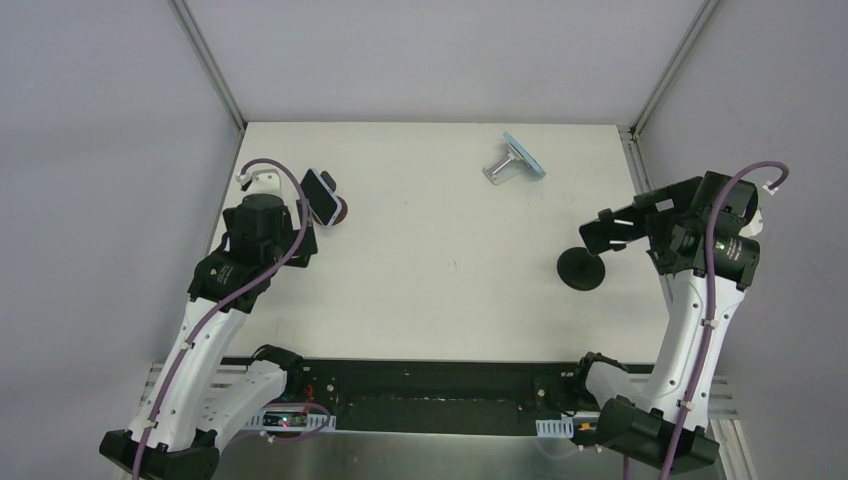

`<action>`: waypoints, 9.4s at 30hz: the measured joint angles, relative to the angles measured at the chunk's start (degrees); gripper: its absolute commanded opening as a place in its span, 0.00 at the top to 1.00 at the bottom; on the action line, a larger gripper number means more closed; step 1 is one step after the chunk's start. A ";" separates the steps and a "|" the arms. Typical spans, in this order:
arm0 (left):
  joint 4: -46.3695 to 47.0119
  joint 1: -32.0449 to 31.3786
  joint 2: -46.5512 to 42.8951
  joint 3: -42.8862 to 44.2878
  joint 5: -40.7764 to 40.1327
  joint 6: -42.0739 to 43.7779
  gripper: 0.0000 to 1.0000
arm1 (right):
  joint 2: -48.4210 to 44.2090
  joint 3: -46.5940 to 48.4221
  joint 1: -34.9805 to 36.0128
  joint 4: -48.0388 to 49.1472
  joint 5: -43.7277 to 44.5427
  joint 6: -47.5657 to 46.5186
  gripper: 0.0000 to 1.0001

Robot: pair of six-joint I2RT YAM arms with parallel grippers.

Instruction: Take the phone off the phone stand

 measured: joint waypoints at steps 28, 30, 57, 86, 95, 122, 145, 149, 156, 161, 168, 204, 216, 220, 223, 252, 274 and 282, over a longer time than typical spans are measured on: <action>4.94 0.00 -3.78 -5.70 1.09 2.19 0.00 | 10.80 -9.55 0.26 18.12 -0.46 -0.81 0.04; 4.94 0.00 -3.78 -5.70 1.07 2.36 0.00 | 10.88 -10.14 1.11 18.67 -0.07 -1.05 0.04; 5.53 0.00 -3.02 -5.70 1.01 2.97 0.00 | 6.34 -12.00 6.38 20.11 3.78 -1.49 0.06; 5.88 0.00 -3.43 -5.73 0.02 0.94 0.00 | 5.62 -11.15 13.33 20.24 1.01 -9.20 1.00; 7.74 0.00 -5.35 -4.33 6.36 -1.16 0.03 | 6.01 -6.40 28.41 19.19 -0.57 -11.67 1.00; 49.48 -27.36 -1.60 -18.78 48.33 4.85 0.06 | 8.07 -7.26 54.82 35.78 -37.38 -20.90 1.00; 60.35 -35.01 10.10 -17.40 49.24 7.52 0.44 | 5.01 -9.35 57.05 44.87 -44.09 -18.75 1.00; 61.46 -35.06 10.64 -16.98 49.88 6.93 0.65 | 4.94 -9.42 57.05 45.22 -44.61 -18.73 1.00; 61.53 -35.56 11.23 -16.24 55.23 6.21 1.00 | 3.23 -11.82 56.92 48.09 -44.96 -19.52 1.00; 61.31 -35.67 12.76 -15.54 59.10 4.90 1.00 | 0.09 -15.02 57.11 50.73 -45.88 -25.22 1.00; 60.15 -35.67 13.22 -15.50 63.14 4.09 1.00 | -4.33 -19.19 57.83 53.96 -48.85 -39.17 1.00; 60.19 -35.65 -14.84 -36.39 41.29 5.95 0.01 | 8.94 -1.53 65.90 27.58 -23.32 -51.63 1.00; 47.91 -35.63 -24.81 -37.20 25.59 7.19 0.01 | 23.15 -1.51 68.08 38.01 -0.94 -49.99 1.00; 46.56 -35.63 -24.81 -37.20 24.70 7.69 0.01 | 20.68 -6.56 69.11 44.48 2.47 -48.52 1.00; 45.90 -35.63 -24.50 -37.20 24.15 8.02 0.01 | 19.37 -7.41 70.20 43.47 3.76 -48.33 1.00; 45.59 -35.63 -19.28 -35.52 23.65 9.64 0.01 | 19.45 -2.56 68.48 31.19 -2.19 -46.99 0.01; 45.79 -35.63 -11.72 -30.38 25.57 9.90 0.01 | 15.65 -7.85 63.04 36.70 -11.21 -48.68 0.03; 46.18 -35.63 -9.68 -30.18 25.57 10.64 0.01 | 15.87 -8.48 63.01 38.36 -11.17 -48.81 0.08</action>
